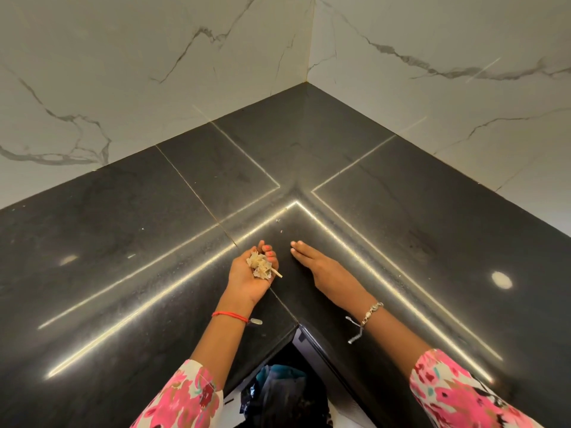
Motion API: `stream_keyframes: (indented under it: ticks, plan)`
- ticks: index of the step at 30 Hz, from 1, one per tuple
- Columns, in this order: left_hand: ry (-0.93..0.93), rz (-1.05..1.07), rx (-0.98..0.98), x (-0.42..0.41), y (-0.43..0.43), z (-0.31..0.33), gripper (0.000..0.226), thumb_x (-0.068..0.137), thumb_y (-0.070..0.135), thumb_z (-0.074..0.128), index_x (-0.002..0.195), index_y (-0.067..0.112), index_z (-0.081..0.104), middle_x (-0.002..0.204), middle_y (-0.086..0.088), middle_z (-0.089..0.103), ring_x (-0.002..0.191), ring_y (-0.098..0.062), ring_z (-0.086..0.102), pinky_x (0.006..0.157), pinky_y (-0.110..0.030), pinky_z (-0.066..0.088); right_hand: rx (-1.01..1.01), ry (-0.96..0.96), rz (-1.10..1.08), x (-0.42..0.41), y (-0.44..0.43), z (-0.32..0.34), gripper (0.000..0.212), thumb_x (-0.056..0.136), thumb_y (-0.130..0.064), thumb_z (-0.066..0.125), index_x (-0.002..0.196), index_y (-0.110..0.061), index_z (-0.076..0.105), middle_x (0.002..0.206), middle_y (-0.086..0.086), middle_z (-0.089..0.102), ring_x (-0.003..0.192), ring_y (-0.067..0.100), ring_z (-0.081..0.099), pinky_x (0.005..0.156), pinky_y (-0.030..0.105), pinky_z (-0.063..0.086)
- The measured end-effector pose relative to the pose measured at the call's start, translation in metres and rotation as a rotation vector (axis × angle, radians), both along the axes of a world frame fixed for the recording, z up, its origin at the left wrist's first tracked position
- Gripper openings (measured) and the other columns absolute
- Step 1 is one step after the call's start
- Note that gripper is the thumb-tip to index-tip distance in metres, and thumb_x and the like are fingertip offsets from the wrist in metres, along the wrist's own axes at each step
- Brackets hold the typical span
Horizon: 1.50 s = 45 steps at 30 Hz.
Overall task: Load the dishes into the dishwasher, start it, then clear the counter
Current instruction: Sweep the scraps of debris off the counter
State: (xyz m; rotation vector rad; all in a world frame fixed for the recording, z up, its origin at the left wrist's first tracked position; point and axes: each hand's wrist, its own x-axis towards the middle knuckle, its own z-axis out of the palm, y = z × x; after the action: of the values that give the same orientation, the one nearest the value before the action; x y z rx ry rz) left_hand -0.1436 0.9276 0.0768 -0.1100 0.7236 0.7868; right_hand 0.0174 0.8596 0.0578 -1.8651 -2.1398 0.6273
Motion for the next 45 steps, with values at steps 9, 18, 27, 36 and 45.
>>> stream_keyframes:
  ticks: [9,18,27,36,45]
  plan:
    - [0.020,-0.007,-0.005,-0.006,-0.015,-0.002,0.031,0.099,0.016,0.031,0.079,0.008,0.053,0.060,-0.003,0.052,0.048,-0.011,0.047,0.042,-0.017,0.044,0.174,-0.221,-0.045,-0.014,-0.019,0.005,0.032,0.098,-0.002,0.036,0.125,-0.005,0.052,0.128,0.006,0.048,0.118,0.016,0.042,0.098,0.024,0.041]
    - [0.047,-0.027,-0.009,-0.004,-0.023,-0.003,0.032,0.100,0.016,0.031,0.080,0.009,0.055,0.066,-0.005,0.053,0.054,-0.013,0.049,0.044,-0.018,0.047,0.086,0.279,-0.465,-0.024,-0.002,0.029,0.013,0.084,-0.002,0.061,0.092,-0.002,0.072,0.096,0.008,0.069,0.083,0.007,0.060,0.078,0.010,0.045]
    - [0.047,-0.092,0.001,0.004,-0.025,0.004,0.028,0.099,0.016,0.037,0.083,0.006,0.057,0.069,-0.008,0.063,0.063,-0.018,0.064,0.063,-0.028,0.055,0.038,0.449,-0.195,-0.068,-0.007,0.070,0.025,0.090,-0.003,0.055,0.108,-0.009,0.070,0.104,0.011,0.071,0.096,0.016,0.066,0.091,0.023,0.050]
    - [0.013,-0.023,-0.040,-0.003,-0.014,0.004,0.033,0.099,0.016,0.032,0.076,0.008,0.054,0.062,-0.005,0.052,0.051,-0.014,0.048,0.044,-0.017,0.046,0.165,0.398,-0.331,-0.018,0.066,0.050,0.036,0.090,0.003,0.047,0.122,-0.005,0.062,0.082,0.001,0.069,0.059,-0.005,0.058,0.063,0.003,0.039]
    - [0.037,0.038,-0.034,-0.014,-0.029,0.004,0.033,0.099,0.016,0.032,0.077,0.007,0.055,0.064,-0.006,0.053,0.055,-0.014,0.048,0.045,-0.018,0.047,-0.018,-0.147,0.039,-0.005,0.102,-0.007,0.055,0.102,-0.036,0.024,0.151,-0.014,0.009,0.159,0.000,0.003,0.147,0.014,0.001,0.117,0.035,-0.003]
